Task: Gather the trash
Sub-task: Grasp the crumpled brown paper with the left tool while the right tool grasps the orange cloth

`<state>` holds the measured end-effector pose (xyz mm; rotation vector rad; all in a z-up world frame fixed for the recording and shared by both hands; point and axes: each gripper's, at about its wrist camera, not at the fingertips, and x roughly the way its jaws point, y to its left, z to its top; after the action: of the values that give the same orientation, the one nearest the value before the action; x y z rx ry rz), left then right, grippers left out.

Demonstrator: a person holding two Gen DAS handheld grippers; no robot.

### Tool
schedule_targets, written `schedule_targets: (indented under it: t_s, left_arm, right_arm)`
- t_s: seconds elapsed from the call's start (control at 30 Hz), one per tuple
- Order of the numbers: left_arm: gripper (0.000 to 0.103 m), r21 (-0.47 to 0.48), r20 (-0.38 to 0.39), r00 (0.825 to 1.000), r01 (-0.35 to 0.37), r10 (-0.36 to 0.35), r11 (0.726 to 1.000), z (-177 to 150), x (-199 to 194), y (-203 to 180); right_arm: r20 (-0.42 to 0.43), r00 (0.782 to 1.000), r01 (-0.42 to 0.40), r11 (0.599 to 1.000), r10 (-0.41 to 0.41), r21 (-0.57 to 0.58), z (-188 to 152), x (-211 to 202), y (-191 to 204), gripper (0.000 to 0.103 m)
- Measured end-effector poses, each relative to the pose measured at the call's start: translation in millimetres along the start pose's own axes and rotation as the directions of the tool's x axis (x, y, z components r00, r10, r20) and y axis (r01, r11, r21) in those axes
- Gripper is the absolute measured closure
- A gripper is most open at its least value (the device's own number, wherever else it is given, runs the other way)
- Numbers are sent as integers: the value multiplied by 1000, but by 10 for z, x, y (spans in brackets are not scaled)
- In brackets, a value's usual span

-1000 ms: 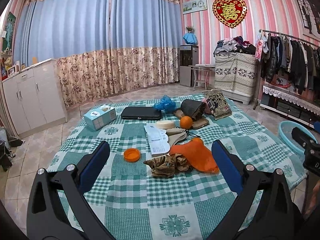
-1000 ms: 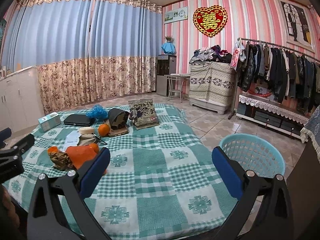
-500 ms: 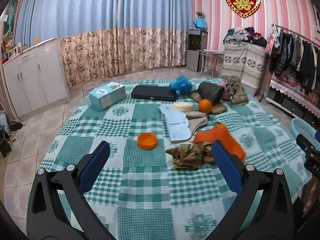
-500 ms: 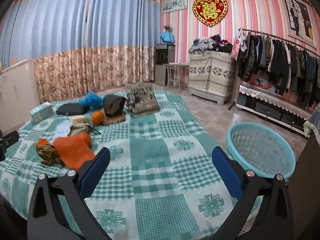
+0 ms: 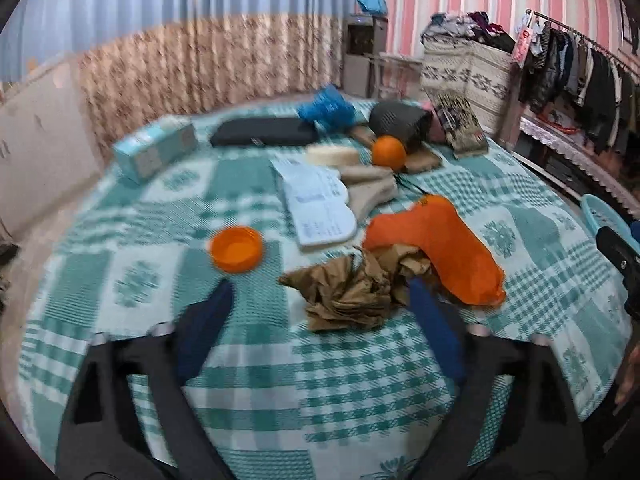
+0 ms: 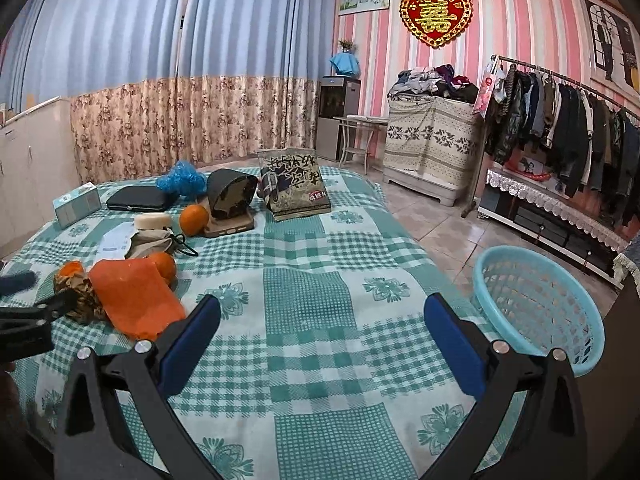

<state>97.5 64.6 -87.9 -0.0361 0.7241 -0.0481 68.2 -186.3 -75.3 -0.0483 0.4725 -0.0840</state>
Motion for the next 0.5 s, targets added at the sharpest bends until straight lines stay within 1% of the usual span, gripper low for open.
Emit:
schedule_targets:
  t_s: [0.03,0.07,0.1,0.17,0.3,0.37,0.4,0.47,0.5]
  left_arm:
    - [37,-8,-24,999,24,-24,1000,-5,51,12]
    - [50,-13,-47,998,43,-44,999,-12,99,19]
    - [55,-16,-58,997,57,-58,998,-19,126,22]
    - [56,-20,-39,998,56,-57,998,-23,99,22]
    - [56,-15,39,999,35,-34,999,-7,-92,26]
    - [56,2,52,999,-1,1,1000,-15,-169,26]
    - [56,20,70,997,-42,41,999,-34,-245,22]
    - [56,48,119,987,-114,107,992,-41,-372,16]
    - [56,48,130,984,-130,123,990,-19,-405,57]
  right_arm:
    - [-6,1000,-8,1000,8,-4,-1,11,10,4]
    - [-13,1000,-14,1000,13,-11,-2,23,26,4]
    - [-16,1000,-19,1000,19,-17,-3,31,44,4]
    - [-13,999,-38,999,38,-21,0,29,82,4]
    - [-9,992,-129,992,129,-10,1,18,201,4]
    - [-32,987,-158,987,157,-21,-2,53,302,4]
    - [-55,985,-168,985,166,-32,-2,90,378,4]
    - [-96,979,-183,982,178,-54,-15,173,523,4]
    - [-109,976,-198,978,191,-60,-27,203,573,4]
